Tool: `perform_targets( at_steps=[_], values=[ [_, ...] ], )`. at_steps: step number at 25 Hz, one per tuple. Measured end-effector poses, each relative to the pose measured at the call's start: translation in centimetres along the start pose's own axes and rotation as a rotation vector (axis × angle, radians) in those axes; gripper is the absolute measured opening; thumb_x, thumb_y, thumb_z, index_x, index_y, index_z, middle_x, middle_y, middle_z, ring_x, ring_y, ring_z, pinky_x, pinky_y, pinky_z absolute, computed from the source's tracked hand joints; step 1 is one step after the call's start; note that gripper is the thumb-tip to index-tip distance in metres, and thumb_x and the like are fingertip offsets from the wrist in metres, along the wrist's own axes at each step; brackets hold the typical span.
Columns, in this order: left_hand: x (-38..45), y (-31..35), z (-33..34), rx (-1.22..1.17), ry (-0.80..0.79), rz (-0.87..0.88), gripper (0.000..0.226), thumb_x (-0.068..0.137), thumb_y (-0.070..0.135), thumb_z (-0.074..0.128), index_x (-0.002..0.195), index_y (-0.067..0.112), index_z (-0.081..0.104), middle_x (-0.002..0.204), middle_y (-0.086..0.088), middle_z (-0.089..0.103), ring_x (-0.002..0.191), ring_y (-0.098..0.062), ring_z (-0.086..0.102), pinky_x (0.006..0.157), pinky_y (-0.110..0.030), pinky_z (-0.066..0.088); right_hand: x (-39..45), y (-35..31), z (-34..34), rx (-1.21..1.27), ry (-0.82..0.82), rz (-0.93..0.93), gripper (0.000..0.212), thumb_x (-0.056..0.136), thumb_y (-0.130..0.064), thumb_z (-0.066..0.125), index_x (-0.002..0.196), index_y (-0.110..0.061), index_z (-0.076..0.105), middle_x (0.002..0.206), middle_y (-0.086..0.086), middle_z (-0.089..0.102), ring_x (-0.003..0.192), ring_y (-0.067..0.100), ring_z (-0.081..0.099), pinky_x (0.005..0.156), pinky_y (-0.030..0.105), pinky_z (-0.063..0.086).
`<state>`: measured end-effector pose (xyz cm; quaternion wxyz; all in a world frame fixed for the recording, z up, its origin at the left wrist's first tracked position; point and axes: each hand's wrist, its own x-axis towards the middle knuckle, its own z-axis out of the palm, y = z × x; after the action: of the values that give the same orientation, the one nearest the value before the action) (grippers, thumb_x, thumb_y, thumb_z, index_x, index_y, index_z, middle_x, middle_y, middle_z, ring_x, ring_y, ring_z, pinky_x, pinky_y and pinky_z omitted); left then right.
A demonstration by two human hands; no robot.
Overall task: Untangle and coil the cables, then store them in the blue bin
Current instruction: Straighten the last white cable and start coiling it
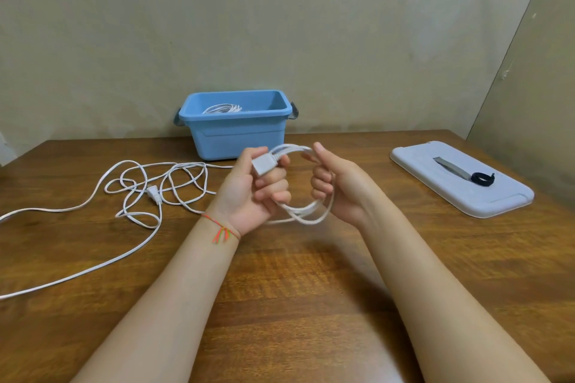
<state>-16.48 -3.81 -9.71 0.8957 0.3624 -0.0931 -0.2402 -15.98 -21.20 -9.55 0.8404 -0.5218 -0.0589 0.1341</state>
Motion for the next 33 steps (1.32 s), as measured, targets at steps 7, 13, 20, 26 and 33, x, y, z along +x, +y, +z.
perform_targets(
  at_steps=[7,13,20,26,33],
  values=[
    [0.8,-1.6,0.6,-0.178,0.094,0.128,0.027,0.096,0.027,0.044,0.092,0.006,0.06,0.056,0.002,0.032,0.048,-0.011,0.031,0.06,-0.023,0.037,1.1,1.5,1.2,0.485,0.236,0.096,0.063,0.097,-0.063,0.038,0.053,-0.02,0.032,0.052,-0.001,0.021,0.044,0.013,0.021,0.05,0.023,0.026],
    [0.4,-2.0,1.1,-0.027,0.17,0.019,0.026,0.096,0.028,0.046,0.085,0.008,0.059,0.051,0.001,0.034,0.047,-0.013,0.036,0.071,-0.032,0.042,0.4,0.9,0.7,0.208,0.316,-0.007,0.056,0.096,-0.054,0.053,0.056,-0.021,0.032,0.049,-0.004,0.016,0.042,0.012,0.013,0.039,0.023,0.015],
    [-0.2,-1.0,0.4,0.188,0.002,-0.123,0.022,0.095,0.03,0.049,0.093,0.01,0.058,0.056,0.004,0.036,0.046,-0.01,0.037,0.07,-0.03,0.049,-0.4,-1.1,-0.8,-0.247,0.109,0.023,0.041,0.099,-0.044,0.054,0.069,-0.016,0.047,0.045,-0.007,0.021,0.038,0.01,0.015,0.037,0.021,0.018],
    [0.6,-1.9,1.3,0.163,0.344,-0.012,0.056,0.097,0.05,0.054,0.052,0.023,0.031,0.042,0.008,0.016,0.031,-0.008,0.016,0.038,-0.021,0.02,0.2,0.7,0.5,-0.121,0.1,0.063,0.041,0.093,-0.044,0.063,0.065,-0.018,0.047,0.052,-0.006,0.027,0.044,0.011,0.026,0.043,0.023,0.031],
    [0.8,-1.4,0.2,-0.264,0.578,0.236,0.061,0.095,0.031,0.063,0.043,0.021,0.032,0.045,0.005,0.017,0.038,-0.011,0.02,0.083,-0.035,0.048,0.6,4.2,3.4,0.006,0.077,-0.008,0.013,0.092,-0.018,0.066,0.087,-0.014,0.054,0.074,0.006,0.06,0.072,0.02,0.062,0.067,0.032,0.052]
  ],
)
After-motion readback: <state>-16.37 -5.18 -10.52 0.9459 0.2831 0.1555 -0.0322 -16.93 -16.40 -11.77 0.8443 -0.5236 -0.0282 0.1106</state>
